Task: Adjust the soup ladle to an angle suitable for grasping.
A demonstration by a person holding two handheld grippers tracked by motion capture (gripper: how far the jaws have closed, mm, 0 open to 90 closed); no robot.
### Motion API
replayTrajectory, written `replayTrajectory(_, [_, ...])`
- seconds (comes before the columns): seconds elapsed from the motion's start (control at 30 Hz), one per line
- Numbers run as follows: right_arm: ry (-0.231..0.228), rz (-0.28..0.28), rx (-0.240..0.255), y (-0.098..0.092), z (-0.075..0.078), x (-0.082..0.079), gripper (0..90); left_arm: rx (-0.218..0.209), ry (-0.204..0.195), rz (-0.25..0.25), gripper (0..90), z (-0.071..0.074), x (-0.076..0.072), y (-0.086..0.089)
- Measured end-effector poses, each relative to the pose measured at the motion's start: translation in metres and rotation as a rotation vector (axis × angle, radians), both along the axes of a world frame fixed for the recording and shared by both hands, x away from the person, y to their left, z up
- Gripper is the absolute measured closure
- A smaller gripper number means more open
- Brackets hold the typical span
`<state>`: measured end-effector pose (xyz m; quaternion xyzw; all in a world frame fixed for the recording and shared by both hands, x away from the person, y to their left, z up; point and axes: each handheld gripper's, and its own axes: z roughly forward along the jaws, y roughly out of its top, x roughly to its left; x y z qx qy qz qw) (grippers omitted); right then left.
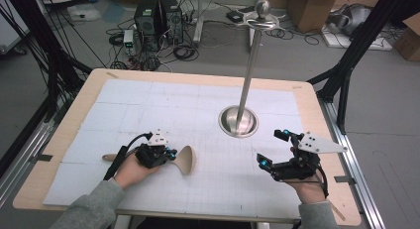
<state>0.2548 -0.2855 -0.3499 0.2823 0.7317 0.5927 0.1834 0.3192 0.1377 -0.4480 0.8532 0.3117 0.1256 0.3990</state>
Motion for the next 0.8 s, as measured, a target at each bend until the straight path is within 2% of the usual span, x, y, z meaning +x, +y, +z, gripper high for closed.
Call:
replayTrajectory(0.1, [0.005,0.002,0.0,0.001,-0.001,0.001,0.1,-0.006,-0.016,-0.001,90.0,-0.001,-0.009,0.002])
replayTrajectory(0.57, [0.008,0.005,0.001,0.002,-0.002,0.002,0.1,-0.031,0.01,-0.044,90.0,0.002,-0.038,0.011])
replayTrajectory(0.8, [0.013,-0.002,0.005,0.002,-0.003,0.003,0.1,-0.03,-0.008,-0.075,90.0,0.005,-0.051,0.016])
